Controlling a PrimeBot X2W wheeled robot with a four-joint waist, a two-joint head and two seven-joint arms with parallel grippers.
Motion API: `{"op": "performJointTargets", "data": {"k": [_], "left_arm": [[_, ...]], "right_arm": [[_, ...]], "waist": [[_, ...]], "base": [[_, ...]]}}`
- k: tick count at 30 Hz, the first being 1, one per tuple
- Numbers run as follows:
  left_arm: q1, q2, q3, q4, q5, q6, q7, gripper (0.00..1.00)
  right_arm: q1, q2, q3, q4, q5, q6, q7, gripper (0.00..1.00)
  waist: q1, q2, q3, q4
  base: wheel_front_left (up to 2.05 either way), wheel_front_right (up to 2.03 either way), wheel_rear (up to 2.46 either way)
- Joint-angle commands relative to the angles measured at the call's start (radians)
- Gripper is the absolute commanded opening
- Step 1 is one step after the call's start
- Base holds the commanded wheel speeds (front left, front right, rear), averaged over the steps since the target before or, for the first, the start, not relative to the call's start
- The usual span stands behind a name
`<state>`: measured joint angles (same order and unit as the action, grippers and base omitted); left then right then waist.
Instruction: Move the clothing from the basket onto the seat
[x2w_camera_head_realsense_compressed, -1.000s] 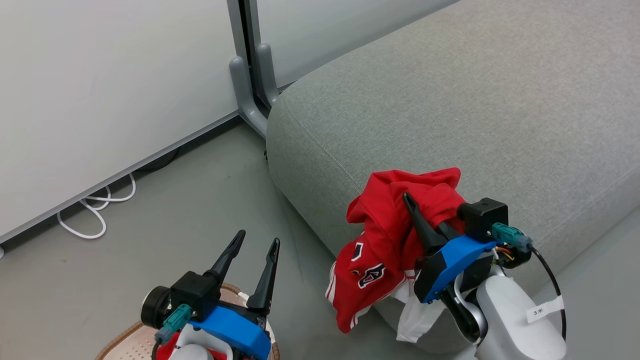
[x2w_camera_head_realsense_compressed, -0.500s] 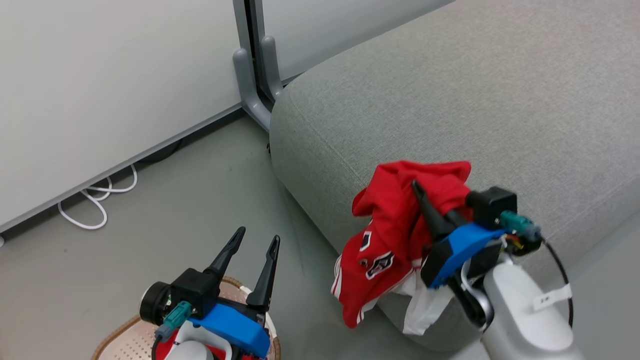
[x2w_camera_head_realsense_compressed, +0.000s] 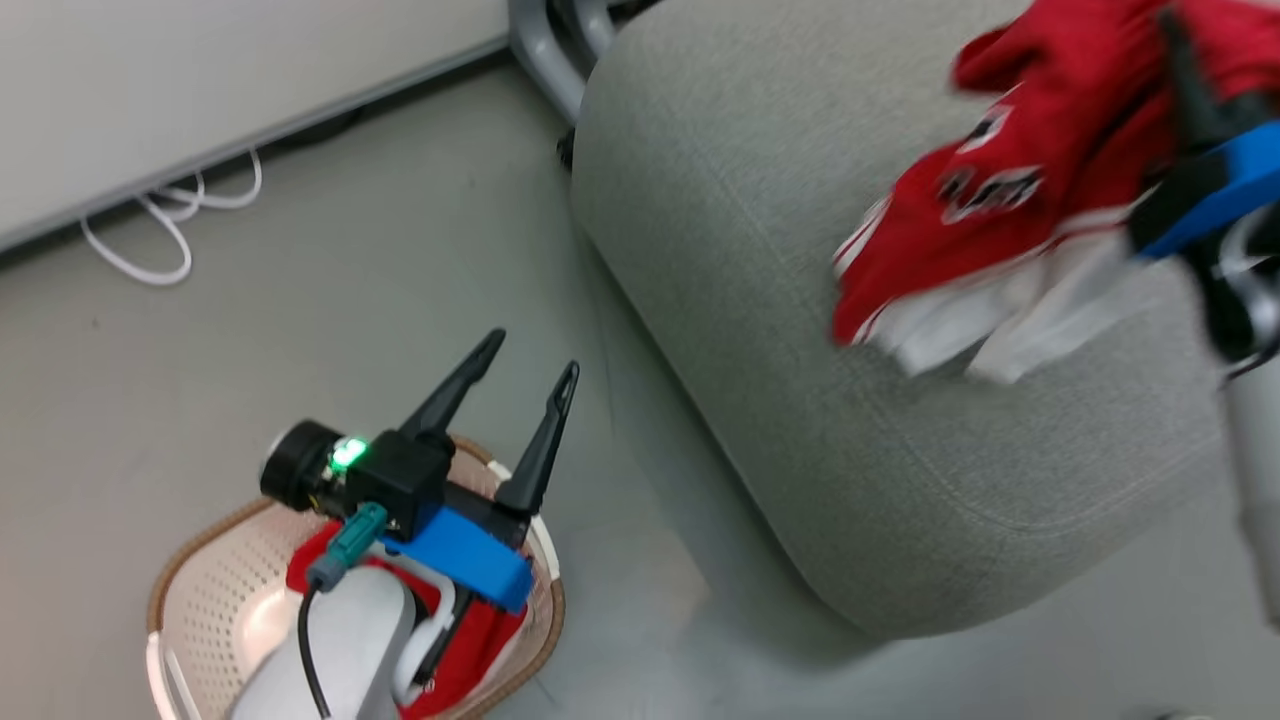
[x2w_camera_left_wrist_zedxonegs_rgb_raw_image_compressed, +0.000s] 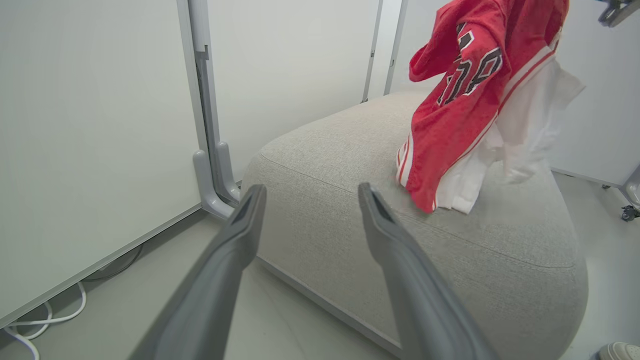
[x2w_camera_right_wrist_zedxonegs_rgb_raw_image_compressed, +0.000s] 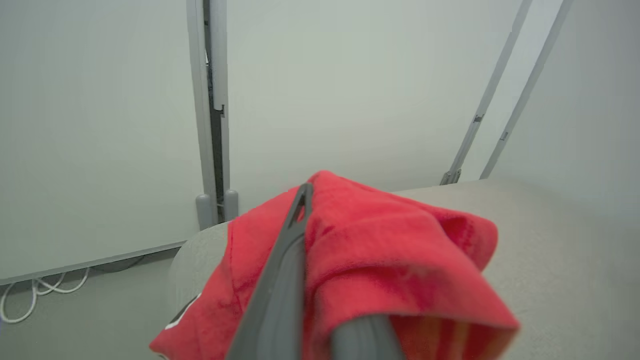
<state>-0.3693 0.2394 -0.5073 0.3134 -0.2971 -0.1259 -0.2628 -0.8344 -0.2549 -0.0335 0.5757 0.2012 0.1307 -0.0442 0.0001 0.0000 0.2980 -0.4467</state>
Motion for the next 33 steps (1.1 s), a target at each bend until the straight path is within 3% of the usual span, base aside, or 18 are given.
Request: {"op": "performJointTargets", "data": {"k": [1,9,15,21,33], "left_arm": [[-0.028,0.007,-0.004,-0.008,0.002,-0.007,-0.003,1.0],[-0.137,0.056,-0.021,-0.073,0.03,-0.007,-0.003,1.0],[-0.195,0.079,-0.039,-0.117,0.05,-0.007,-0.003,1.0],[-0.225,0.107,-0.037,-0.158,0.069,-0.007,-0.003,1.0],[-0.207,0.131,-0.028,-0.188,0.061,0.023,0.004,1.0]], "right_arm": [[-0.027,-0.014,-0.016,0.004,0.0,0.0,0.001,0.0],[-0.199,-0.155,-0.233,0.003,-0.058,0.0,-0.014,0.0],[-0.237,-0.208,-0.408,0.011,-0.079,0.0,-0.064,0.0],[-0.195,-0.173,-0.508,0.086,-0.077,0.0,-0.142,0.0],[-0.15,-0.137,-0.475,0.272,-0.115,0.0,-0.213,0.0]], "waist": [[-0.0001,0.0,0.082,0.047],[-0.0001,0.0,0.269,0.118],[-0.0001,0.0,0.38,0.165],[-0.0001,0.0,0.45,0.182],[-0.0001,0.0,0.467,0.182]], "base": [[0.0,0.0,0.0],[0.0,0.0,0.0],[0.0,0.0,0.0],[0.0,0.0,0.0],[0.0,0.0,0.0]]}}
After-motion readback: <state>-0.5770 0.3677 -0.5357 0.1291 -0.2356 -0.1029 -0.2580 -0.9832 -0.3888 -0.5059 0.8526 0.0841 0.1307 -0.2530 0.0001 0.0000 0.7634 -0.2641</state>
